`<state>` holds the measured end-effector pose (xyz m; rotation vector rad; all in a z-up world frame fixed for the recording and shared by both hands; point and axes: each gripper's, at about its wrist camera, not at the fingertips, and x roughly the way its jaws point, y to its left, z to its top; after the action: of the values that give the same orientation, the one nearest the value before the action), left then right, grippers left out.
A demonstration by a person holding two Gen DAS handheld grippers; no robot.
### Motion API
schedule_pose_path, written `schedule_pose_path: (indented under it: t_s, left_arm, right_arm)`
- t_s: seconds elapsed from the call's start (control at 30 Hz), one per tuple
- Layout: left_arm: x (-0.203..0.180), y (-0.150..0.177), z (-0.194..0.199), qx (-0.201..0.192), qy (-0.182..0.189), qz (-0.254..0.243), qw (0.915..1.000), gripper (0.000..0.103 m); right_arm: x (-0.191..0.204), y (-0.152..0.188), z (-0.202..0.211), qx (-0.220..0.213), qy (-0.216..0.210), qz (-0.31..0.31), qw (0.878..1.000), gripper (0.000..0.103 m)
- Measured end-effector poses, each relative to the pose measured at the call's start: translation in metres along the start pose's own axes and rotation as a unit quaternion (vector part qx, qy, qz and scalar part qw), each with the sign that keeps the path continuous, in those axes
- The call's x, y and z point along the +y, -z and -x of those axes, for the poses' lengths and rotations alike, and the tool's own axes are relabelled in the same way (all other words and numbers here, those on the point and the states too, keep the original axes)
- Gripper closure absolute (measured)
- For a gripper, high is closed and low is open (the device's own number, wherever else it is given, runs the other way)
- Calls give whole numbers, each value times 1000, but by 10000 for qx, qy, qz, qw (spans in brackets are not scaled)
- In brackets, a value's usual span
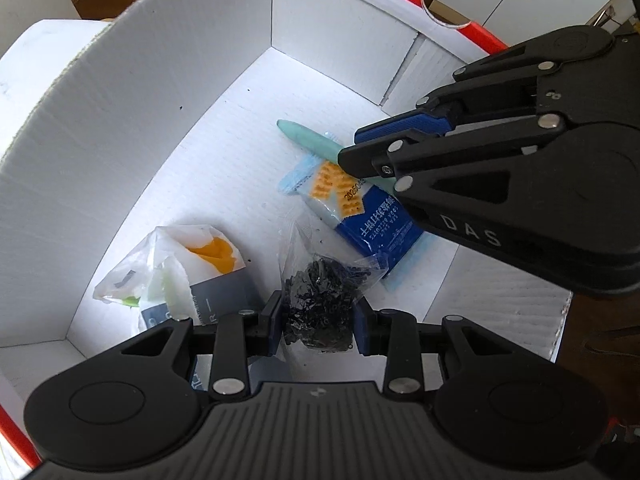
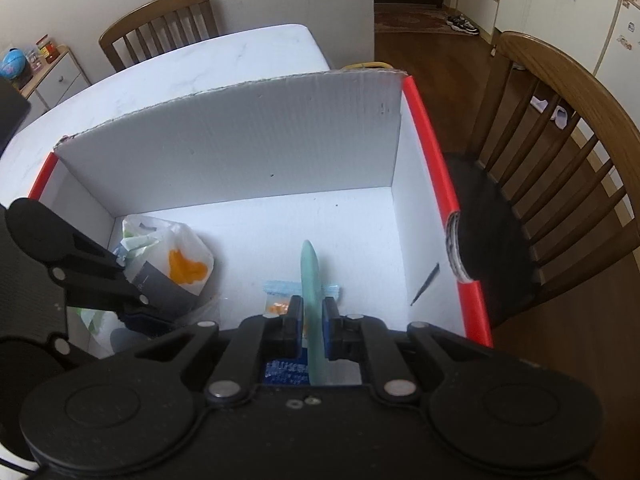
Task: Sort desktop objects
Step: 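Lower the clip bag and toothbrush into the box and open both tools, then move both tools out of the box back over the remaining snack pile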
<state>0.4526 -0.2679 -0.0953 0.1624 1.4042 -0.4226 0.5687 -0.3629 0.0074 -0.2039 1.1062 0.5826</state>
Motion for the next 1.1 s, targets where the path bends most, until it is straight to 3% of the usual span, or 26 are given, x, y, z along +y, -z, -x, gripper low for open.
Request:
schedule_pose_path:
  t_s: [0.17,0.4,0.47,0.53,0.6,0.83,1.1]
  left_arm:
    - [1,-2,-1,20,24,14,10000,70]
    - [0,0,2,-43,62,-22,10000,69]
    - [-1,2,5,-104,91,-18,9999,62]
    - [-1,3,10,-191,87,-21,9998,42]
    - [-3,5,15,-290,72,-75,9995,35]
    - [-5,15,35,-542,93,-93,9984,35]
    - [-1,33,67,-1042,63,82,9945,35]
  right_arm:
    - [1,0,0,59,-16,47,10000,94]
    - [0,0,4,48,-88,105,9999,83]
    - [-1,1,5,54,-121,131,9998,82]
    - [-3,2,8,40,-129,136,9998,80]
    - [-3,3,10,13,-155,113,9998,78]
    - [-5,11,18,-79,-176,93,9998,68]
    - [4,8,32,-271,-200,100,9994,67]
